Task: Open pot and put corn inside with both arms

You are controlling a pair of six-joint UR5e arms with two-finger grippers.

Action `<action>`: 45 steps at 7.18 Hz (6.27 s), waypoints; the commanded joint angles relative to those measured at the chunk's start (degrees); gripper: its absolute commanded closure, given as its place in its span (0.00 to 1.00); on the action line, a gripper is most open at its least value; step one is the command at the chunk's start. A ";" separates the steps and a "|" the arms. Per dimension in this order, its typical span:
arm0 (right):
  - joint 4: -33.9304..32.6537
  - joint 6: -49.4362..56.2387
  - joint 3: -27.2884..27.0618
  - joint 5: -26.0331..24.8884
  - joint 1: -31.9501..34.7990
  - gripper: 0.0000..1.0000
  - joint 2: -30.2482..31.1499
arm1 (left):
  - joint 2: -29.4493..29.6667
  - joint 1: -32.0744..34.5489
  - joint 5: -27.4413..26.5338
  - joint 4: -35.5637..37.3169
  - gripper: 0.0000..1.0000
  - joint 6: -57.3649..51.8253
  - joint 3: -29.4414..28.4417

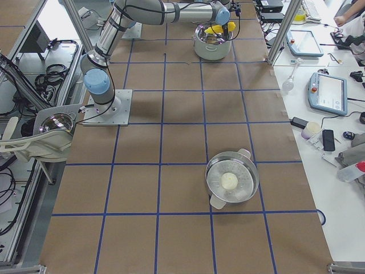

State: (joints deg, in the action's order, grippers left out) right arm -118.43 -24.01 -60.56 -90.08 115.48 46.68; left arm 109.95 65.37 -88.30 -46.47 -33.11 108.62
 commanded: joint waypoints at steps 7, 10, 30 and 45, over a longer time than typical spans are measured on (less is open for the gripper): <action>14.15 -1.83 -7.27 -0.71 -2.44 0.00 13.49 | -1.38 2.11 0.07 -1.24 0.00 0.06 -0.85; 25.31 -0.17 -15.34 1.75 -10.95 0.00 26.57 | -9.81 8.78 -0.12 -22.80 0.00 7.39 -11.64; 29.05 25.33 -29.96 -1.24 -26.09 0.00 44.37 | -23.46 23.57 -2.14 -42.74 0.00 33.55 -21.26; 28.43 26.03 -29.88 -0.98 -26.09 0.00 44.11 | -23.73 23.49 -2.22 -42.83 0.00 33.55 -21.26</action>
State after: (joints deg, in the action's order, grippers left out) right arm -89.96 2.01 -90.44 -91.05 89.41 90.83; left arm 86.25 88.86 -90.53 -89.30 0.44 87.34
